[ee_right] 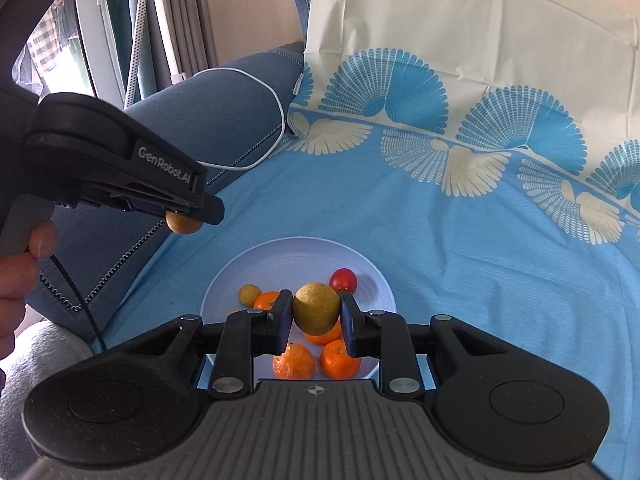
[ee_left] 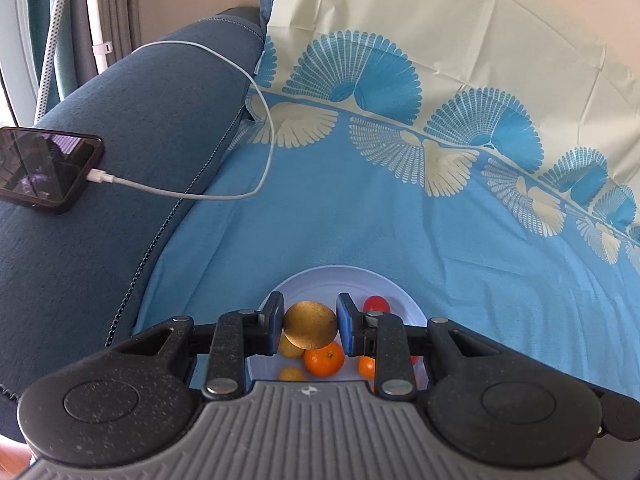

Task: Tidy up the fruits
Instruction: 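Carry the yellow fruit with the left gripper while the right gripper carries its fruit to the plate, then open the left gripper over the plate while the right gripper releases its yellow fruit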

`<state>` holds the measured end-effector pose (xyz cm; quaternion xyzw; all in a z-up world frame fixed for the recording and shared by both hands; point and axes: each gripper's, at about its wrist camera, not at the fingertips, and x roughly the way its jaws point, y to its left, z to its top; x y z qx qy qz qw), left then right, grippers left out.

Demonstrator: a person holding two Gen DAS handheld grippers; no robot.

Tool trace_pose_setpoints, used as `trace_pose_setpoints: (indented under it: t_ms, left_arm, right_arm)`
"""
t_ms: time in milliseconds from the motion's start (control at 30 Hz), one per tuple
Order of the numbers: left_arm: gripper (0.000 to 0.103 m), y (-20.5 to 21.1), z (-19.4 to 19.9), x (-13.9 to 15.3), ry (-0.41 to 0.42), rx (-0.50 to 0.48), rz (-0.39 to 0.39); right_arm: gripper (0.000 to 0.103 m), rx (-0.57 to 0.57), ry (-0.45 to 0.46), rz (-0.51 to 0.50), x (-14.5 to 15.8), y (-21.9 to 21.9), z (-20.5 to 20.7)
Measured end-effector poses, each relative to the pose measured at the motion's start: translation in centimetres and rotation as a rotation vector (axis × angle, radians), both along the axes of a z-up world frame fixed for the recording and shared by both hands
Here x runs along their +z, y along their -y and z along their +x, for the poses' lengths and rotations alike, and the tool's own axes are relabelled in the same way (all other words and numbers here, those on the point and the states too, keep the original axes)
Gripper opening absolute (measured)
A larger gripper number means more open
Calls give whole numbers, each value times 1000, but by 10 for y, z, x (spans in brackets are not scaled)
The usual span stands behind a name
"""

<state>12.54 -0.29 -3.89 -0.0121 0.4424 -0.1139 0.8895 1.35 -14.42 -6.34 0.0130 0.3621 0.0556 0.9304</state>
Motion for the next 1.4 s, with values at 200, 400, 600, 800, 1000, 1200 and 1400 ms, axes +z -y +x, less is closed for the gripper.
trace_pose_setpoints:
  t_ms: [200, 400, 600, 800, 1000, 1200, 1400]
  left_arm:
    - [31, 6, 18, -15, -15, 4, 8]
    - [31, 8, 32, -33, -35, 9, 31]
    - [31, 8, 44, -50, -55, 13, 51]
    - [31, 10, 52, -62, -67, 14, 69]
    - [31, 13, 59, -70, -74, 15, 85]
    - [77, 7, 60, -64, -58, 17, 66]
    - [103, -5, 35, -35, 39, 15, 86]
  right_arm:
    - [26, 7, -27, -12, -13, -1, 19]
    - [27, 15, -47, -24, -24, -2, 33]
    - [27, 22, -68, -34, -34, -2, 44]
    - [27, 32, -91, -47, -44, -2, 51]
    - [27, 36, -105, -55, -52, -1, 57]
    - [35, 55, -93, -40, -52, 0, 61]
    - [71, 49, -83, -22, -38, 8, 48]
